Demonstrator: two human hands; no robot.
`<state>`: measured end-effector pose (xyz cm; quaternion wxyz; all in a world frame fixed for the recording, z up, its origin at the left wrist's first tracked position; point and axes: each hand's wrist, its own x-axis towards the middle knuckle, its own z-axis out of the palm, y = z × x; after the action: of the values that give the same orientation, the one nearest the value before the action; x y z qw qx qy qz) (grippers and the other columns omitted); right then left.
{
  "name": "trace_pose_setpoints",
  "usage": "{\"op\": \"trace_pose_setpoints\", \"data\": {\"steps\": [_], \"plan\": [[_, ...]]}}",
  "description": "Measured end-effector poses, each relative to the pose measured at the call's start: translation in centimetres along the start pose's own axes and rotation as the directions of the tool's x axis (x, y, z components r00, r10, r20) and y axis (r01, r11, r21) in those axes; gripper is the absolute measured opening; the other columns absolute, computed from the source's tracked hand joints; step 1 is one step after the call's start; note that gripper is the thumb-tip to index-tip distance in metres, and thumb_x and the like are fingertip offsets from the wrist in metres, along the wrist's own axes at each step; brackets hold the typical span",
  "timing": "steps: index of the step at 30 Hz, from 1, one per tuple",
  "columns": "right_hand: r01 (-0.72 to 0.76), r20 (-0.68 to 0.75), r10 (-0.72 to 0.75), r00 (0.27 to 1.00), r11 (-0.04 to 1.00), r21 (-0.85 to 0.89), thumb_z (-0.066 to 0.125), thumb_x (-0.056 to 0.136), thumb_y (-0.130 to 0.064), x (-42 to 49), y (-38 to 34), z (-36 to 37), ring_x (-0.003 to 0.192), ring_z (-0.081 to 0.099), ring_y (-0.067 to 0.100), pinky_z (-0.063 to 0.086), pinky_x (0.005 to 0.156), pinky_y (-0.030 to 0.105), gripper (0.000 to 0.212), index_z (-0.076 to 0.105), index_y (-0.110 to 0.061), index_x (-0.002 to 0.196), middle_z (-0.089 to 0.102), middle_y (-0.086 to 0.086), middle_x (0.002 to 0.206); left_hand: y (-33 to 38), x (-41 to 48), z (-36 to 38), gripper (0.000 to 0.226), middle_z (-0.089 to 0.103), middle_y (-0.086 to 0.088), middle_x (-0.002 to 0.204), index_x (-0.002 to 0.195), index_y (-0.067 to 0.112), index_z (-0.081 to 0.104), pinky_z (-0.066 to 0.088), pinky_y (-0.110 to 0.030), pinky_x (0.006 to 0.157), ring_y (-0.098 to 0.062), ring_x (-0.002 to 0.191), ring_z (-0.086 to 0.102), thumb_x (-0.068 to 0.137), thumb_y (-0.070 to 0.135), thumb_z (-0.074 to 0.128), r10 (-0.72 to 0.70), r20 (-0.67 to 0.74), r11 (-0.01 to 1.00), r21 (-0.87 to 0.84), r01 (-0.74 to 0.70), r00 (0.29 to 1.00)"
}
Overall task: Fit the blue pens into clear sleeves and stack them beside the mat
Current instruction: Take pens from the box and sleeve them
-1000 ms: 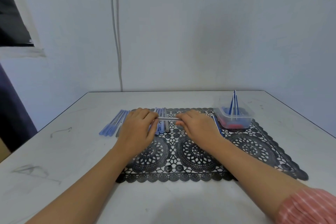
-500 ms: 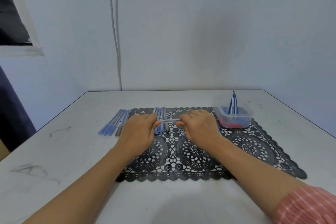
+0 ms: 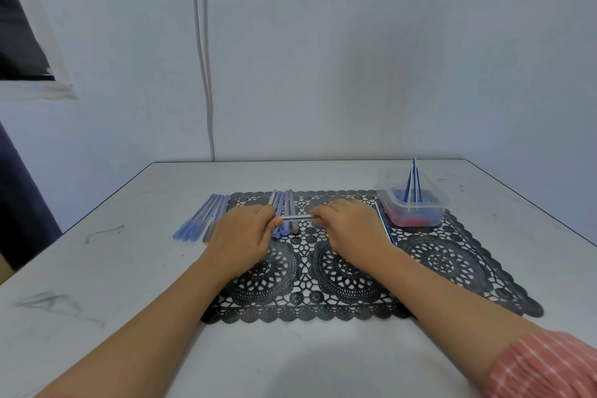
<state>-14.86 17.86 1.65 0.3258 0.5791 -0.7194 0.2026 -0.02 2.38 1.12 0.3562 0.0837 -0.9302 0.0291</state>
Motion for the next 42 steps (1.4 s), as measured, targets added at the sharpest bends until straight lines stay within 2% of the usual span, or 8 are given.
{"op": "trace_pose_setpoints", "data": {"steps": [3, 6, 10, 13, 20, 24, 29, 42], "plan": [[-0.057, -0.077, 0.06, 0.995, 0.998, 0.035, 0.082, 0.061, -0.008, 0.0, -0.3, -0.7, 0.052, 0.061, 0.013, 0.045, 0.052, 0.02, 0.023, 0.071, -0.017, 0.079, 0.067, -0.006, 0.061, 0.2, 0.1, -0.2, 0.029, 0.04, 0.011, 0.058, 0.072, 0.026, 0.038, 0.029, -0.024, 0.047, -0.011, 0.051, 0.039, 0.095, 0.041, 0.028, 0.018, 0.016, 0.998, -0.057, -0.017, 1.0], [-0.135, -0.041, 0.137, 0.99, 0.99, 0.044, 0.08, 0.059, -0.006, 0.0, -0.7, -1.2, 0.048, 0.059, 0.015, 0.042, 0.048, 0.02, 0.033, 0.071, -0.016, 0.089, 0.065, -0.004, 0.058, 0.8, 0.2, -0.4, 0.026, 0.039, 0.012, 0.058, 0.072, 0.027, 0.035, 0.027, -0.022, 0.047, -0.011, 0.05, 0.038, 0.096, 0.037, 0.032, 0.063, -0.011, 0.997, -0.047, -0.063, 0.998], [-0.158, 0.096, 0.154, 0.983, 0.987, 0.035, 0.069, 0.08, -0.019, 0.0, -0.7, -1.2, 0.074, 0.065, 0.023, 0.049, 0.069, 0.032, 0.025, 0.069, -0.013, 0.104, 0.071, 0.005, 0.081, 0.8, 0.2, -0.3, 0.026, 0.037, 0.013, 0.057, 0.071, 0.026, 0.038, 0.026, -0.021, 0.048, -0.01, 0.048, 0.036, 0.095, 0.035, 0.034, 0.059, -0.034, 0.998, -0.015, -0.059, 0.998], [-0.106, 0.099, 0.101, 0.99, 0.993, 0.044, 0.064, 0.085, -0.025, -0.1, -0.4, -0.6, 0.081, 0.065, 0.021, 0.05, 0.077, 0.036, 0.025, 0.068, -0.013, 0.106, 0.071, 0.003, 0.087, 0.1, 0.2, -0.1, 0.031, 0.045, 0.01, 0.057, 0.071, 0.021, 0.047, 0.024, -0.022, 0.046, -0.012, 0.048, 0.04, 0.094, 0.037, 0.033, -0.002, -0.047, 1.0, -0.001, 0.002, 0.999], [-0.087, 0.016, 0.086, 0.996, 0.994, 0.071, 0.054, 0.084, -0.024, 0.0, -0.7, -0.7, 0.073, 0.067, 0.019, 0.053, 0.068, 0.033, 0.027, 0.071, -0.011, 0.101, 0.072, 0.003, 0.081, -0.7, 0.0, -0.1, 0.04, 0.055, 0.006, 0.061, 0.075, 0.017, 0.057, 0.024, -0.021, 0.047, -0.012, 0.05, 0.046, 0.093, 0.04, 0.03, -0.063, -0.051, 0.998, 0.014, 0.064, 0.997], [-0.105, -0.032, 0.112, 0.993, 0.98, 0.166, 0.062, 0.08, -0.02, 0.0, -0.4, -0.9, 0.067, 0.065, 0.019, 0.052, 0.063, 0.03, 0.018, 0.072, -0.011, 0.091, 0.07, 0.003, 0.077, -0.4, 0.1, -0.4, 0.038, 0.056, 0.006, 0.059, 0.074, 0.017, 0.058, 0.018, -0.009, 0.05, -0.011, 0.049, 0.045, 0.092, 0.038, 0.032, -0.039, -0.059, 0.999, 0.001, 0.039, 0.997], [-0.129, -0.028, 0.138, 0.99, 0.967, 0.219, 0.07, 0.079, -0.016, -0.3, -0.3, -0.3, 0.069, 0.062, 0.02, 0.052, 0.061, 0.03, 0.011, 0.071, -0.01, 0.089, 0.068, 0.003, 0.078, -0.6, 0.0, 0.0, 0.04, 0.056, 0.006, 0.063, 0.078, 0.017, 0.058, 0.032, -0.024, 0.052, -0.014, 0.054, 0.049, 0.093, 0.042, 0.03, -0.035, -0.024, 0.999, -0.034, 0.034, 0.999], [-0.046, 0.026, 0.042, 0.999, 0.976, 0.212, 0.062, 0.086, -0.013, -0.2, -0.1, -0.2, 0.079, 0.057, 0.016, 0.053, 0.061, 0.029, 0.014, 0.068, -0.007, 0.097, 0.063, 0.004, 0.084, -1.1, -0.2, 0.2, 0.044, 0.056, 0.007, 0.072, 0.082, 0.017, 0.059, 0.036, -0.028, 0.064, -0.012, 0.065, 0.048, 0.09, 0.047, 0.027, -0.09, 0.04, 0.991, -0.095, 0.094, 0.995]]}}
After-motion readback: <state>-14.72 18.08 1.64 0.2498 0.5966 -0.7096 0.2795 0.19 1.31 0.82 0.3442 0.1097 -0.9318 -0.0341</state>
